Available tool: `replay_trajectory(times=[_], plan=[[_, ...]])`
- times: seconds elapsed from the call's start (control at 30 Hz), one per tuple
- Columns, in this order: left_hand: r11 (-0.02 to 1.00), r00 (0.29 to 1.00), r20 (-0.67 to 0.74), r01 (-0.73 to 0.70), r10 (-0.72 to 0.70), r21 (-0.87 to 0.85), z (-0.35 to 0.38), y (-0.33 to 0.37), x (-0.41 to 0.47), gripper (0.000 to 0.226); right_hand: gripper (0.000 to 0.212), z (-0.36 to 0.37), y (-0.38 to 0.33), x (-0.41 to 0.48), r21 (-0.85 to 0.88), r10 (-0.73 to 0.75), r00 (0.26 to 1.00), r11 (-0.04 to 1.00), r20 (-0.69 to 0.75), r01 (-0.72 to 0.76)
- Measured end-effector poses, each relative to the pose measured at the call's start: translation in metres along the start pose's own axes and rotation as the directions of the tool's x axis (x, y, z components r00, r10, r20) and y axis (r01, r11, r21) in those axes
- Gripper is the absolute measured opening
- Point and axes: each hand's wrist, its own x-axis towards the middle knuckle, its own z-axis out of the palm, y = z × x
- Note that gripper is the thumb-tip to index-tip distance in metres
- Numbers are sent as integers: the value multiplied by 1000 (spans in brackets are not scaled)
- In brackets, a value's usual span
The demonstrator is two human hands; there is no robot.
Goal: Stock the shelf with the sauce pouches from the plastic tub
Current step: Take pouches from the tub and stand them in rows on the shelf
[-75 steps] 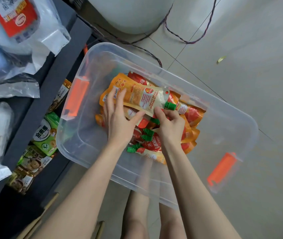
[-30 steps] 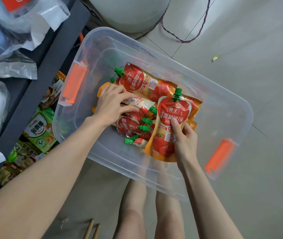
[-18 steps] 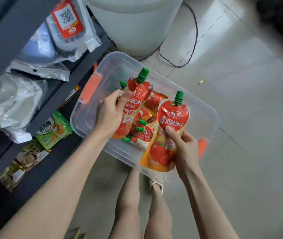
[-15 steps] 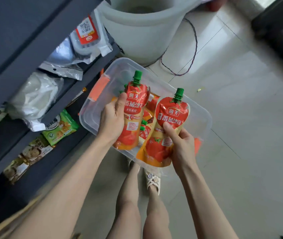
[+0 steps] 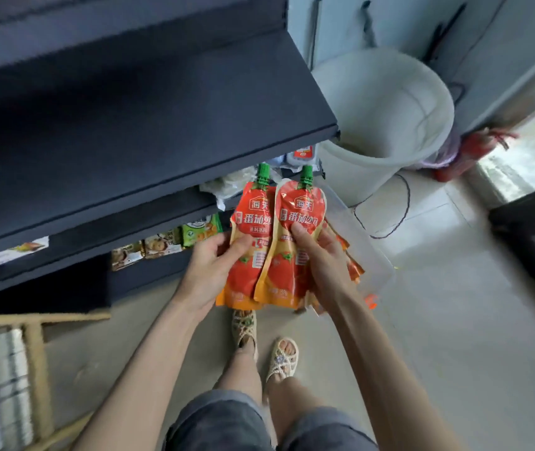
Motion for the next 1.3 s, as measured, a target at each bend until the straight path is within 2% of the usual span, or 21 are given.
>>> replay_trajectory(times=[0.1,0.2,0.43,0.7,0.9,1.1,1.3], plan=[[994,983,-148,-109,105,-18,-26,31,-32,13,27,43,-29,-17,-64,-46,991,996,129,55],[976,938,-282,-215,201,-21,-55,63,-57,17,32,87,-57,-27,-108,-91,971,987,220,117],[917,820,-435,-397,372,37,-124,132,-89,20,15,188,-110,-38,-179,-249,892,925,377,334],[839,742,-438,-542,508,53,-215,207,-74,14,13,303,-142,-28,-130,-405,822,863,400,488],[795,735,-328,-599,594,99,-279,262,-29,18,19,374,-160,6,-92,-501,806,829,316,551],[777,737,-252,-612,627,143,-316,304,23,15,15,415,-174,49,-120,-572,796,792,196,598],[766,724,-257,-627,640,143,-333,331,71,14,10,438,-192,95,-147,-604,779,766,167,625]])
